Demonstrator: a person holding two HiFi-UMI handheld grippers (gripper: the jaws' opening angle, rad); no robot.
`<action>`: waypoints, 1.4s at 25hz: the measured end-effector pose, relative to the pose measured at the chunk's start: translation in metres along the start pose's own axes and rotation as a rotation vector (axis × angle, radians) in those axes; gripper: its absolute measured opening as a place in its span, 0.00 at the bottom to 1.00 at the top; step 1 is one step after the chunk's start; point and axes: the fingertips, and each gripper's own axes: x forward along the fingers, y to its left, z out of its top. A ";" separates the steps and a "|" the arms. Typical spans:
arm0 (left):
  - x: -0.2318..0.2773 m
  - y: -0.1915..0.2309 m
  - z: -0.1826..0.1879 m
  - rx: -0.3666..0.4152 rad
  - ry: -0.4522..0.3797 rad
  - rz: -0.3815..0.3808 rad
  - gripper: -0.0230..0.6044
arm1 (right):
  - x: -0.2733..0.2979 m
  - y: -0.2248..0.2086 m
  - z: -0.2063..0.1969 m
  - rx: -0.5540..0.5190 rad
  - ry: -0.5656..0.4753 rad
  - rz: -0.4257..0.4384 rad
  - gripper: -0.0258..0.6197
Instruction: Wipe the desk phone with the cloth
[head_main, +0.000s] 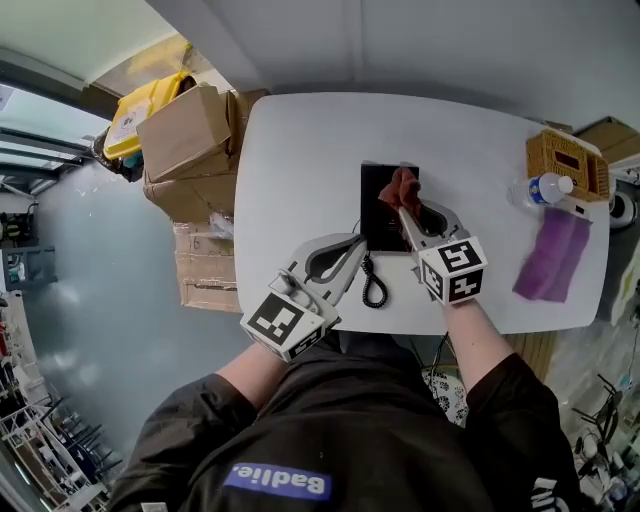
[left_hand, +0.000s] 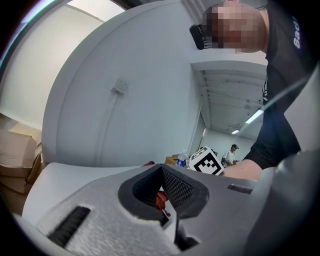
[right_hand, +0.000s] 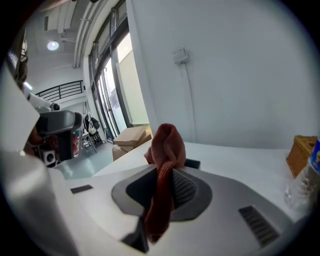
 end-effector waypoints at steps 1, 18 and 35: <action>0.003 0.002 0.003 0.006 -0.005 0.008 0.06 | 0.003 -0.009 0.009 -0.004 -0.008 -0.002 0.15; 0.009 0.014 -0.010 -0.029 0.012 0.114 0.06 | 0.033 -0.002 -0.024 -0.034 0.063 0.113 0.15; -0.004 -0.021 -0.037 -0.021 0.042 -0.010 0.06 | -0.010 0.039 -0.116 0.056 0.151 0.100 0.15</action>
